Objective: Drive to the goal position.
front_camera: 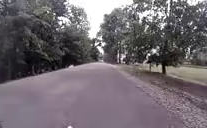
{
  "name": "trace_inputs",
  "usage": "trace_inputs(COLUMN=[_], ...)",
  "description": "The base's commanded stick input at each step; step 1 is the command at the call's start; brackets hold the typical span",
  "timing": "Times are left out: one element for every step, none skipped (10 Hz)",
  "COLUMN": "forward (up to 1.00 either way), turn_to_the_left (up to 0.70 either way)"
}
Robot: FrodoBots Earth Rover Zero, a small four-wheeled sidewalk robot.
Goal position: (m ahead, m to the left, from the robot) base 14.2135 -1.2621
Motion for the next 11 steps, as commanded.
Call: trace_inputs(forward=[1.00,1.00,1.00,1.00,1.00,1.00,1.00,1.00,1.00,1.00,1.00], turn_to_the_left=[-0.01,-0.01,-0.01,-0.02,-0.02,-0.01,0.00,0.01,0.01,0.01,0.01])
